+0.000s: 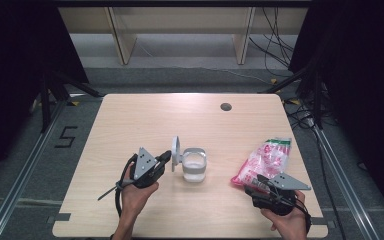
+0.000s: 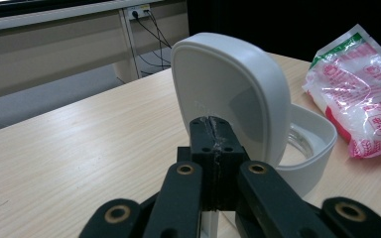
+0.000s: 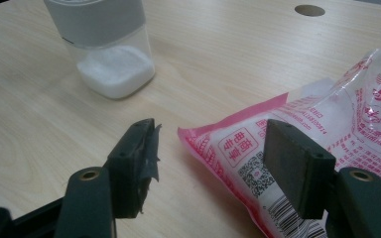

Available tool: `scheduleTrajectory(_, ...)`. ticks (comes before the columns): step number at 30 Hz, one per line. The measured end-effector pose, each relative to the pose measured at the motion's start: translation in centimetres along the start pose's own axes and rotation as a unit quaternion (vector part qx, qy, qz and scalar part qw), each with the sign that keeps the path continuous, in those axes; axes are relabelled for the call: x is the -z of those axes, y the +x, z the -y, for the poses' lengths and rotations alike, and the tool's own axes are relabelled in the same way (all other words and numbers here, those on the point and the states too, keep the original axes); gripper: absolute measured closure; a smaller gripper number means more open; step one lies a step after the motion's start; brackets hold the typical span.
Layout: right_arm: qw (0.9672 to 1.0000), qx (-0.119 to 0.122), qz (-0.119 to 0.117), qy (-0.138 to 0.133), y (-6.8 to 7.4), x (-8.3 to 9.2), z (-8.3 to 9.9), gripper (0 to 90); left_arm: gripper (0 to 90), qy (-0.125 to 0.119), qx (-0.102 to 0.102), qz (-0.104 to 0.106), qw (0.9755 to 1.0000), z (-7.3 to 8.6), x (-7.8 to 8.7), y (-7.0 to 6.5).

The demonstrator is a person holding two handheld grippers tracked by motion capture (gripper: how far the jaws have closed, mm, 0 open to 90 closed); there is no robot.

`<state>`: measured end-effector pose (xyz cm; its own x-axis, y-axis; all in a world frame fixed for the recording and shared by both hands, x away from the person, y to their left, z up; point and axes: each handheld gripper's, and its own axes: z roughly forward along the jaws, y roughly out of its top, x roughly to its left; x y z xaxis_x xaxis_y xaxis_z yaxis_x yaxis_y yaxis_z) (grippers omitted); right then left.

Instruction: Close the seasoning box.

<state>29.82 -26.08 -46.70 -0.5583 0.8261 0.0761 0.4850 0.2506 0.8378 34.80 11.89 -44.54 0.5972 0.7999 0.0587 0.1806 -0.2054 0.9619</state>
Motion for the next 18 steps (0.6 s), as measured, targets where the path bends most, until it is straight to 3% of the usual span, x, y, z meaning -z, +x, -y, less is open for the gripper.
scheduleTrajectory(2, 0.9999, 0.011, -0.001, -0.004, -0.24, -0.08, -0.02, 38.3, 89.2, 0.0, -0.004, 0.001, 1.0, -0.09, -0.07, -0.08)
scheduleTrajectory(7, 0.9999, 0.011, -0.003, -0.006, -0.17, -0.19, 0.02, 38.2, 89.2, 0.0, -0.006, 0.003, 1.0, -0.26, -0.28, -0.27)
scheduleTrajectory(8, 0.9999, 0.011, -0.003, -0.006, -0.16, -0.19, 0.04, 38.2, 89.2, -0.011, -0.02, 0.008, 0.9997, -0.33, -0.5, -0.09)
scheduleTrajectory(10, 0.9998, 0.019, -0.004, -0.003, -0.22, -0.17, 0.06, 38.2, 89.2, -0.006, -0.02, 0.006, 0.9998, -0.36, -0.44, -0.18)
scheduleTrajectory(16, 0.9999, 0.014, -0.005, -0.004, -0.09, -0.24, 0.08, 38.1, 89.2, -0.008, -0.025, 0.009, 0.9996, -0.5, -0.5, -0.42)
scheduleTrajectory(17, 1.0, -0.002, 0.0, 0.005, 0.24, -0.06, 0.1, 38.1, 89.2, -0.014, -0.023, 0.012, 0.9996, -0.49, -0.58, -0.53)
scheduleTrajectory(18, 1.0, 0.004, -0.004, 0.006, 0.18, -0.11, 0.1, 38.1, 89.2, -0.01, -0.027, 0.011, 0.9995, -0.56, -0.48, -0.58)
